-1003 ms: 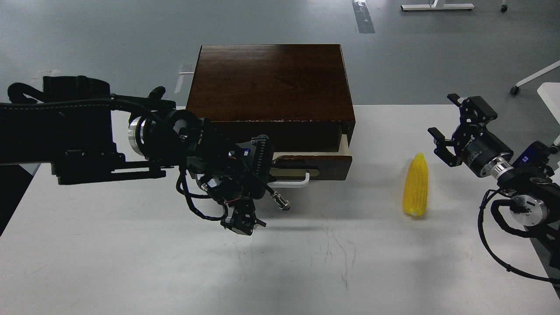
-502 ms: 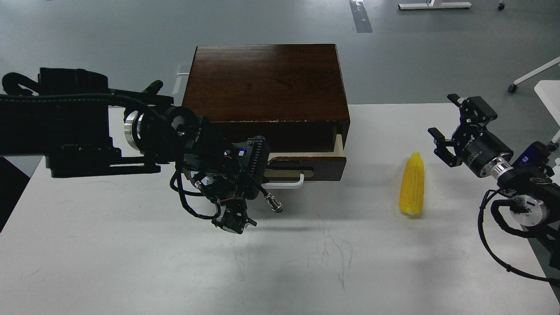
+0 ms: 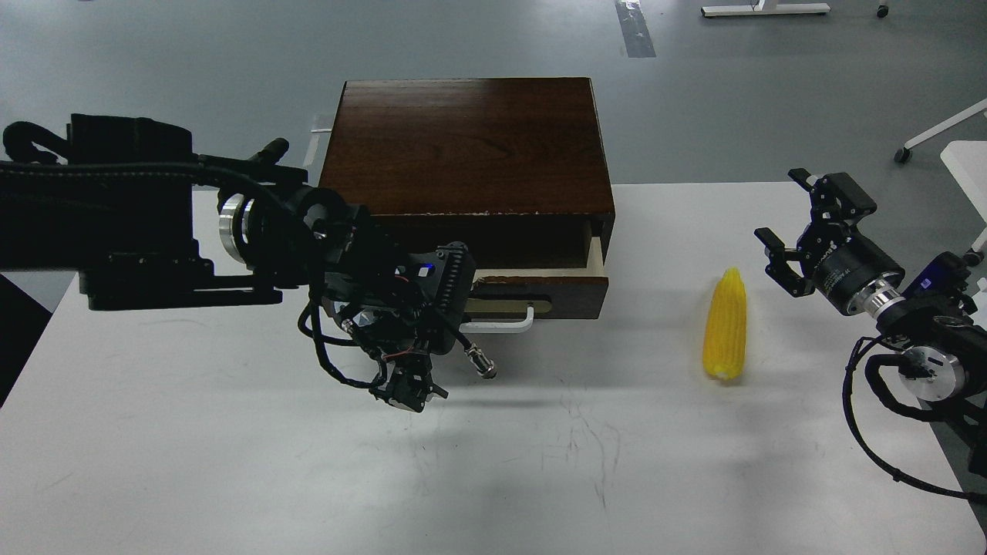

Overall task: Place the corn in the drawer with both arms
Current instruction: 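Keep pulling the drawer farther open with the left gripper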

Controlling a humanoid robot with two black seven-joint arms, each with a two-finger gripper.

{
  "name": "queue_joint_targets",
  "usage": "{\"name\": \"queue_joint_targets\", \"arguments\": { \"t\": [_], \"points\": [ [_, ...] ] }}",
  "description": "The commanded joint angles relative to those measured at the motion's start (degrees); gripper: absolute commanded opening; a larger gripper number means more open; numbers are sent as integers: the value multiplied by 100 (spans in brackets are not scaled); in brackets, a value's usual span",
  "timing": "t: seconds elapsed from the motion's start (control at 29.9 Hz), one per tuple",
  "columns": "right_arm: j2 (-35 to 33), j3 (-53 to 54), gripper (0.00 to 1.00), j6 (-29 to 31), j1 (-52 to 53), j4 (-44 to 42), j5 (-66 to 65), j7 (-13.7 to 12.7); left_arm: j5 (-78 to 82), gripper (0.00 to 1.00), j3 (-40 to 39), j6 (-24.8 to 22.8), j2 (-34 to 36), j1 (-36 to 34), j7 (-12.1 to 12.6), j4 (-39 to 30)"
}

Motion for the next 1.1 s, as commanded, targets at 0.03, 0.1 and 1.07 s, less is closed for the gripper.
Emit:
{"name": "queue_joint_targets", "arguments": {
  "t": [0.03,0.1,1.07],
  "points": [
    [0,0,100,0,0,0,0,0,-3,89,-1,-3,-121,-52,7,-14],
    [0,0,100,0,0,0,0,0,-3,89,-2,-3,-130,-70,7,-14],
    [0,0,100,0,-88,0,0,0,-3,89,280,46,-262,-325,7,48]
  ]
}}
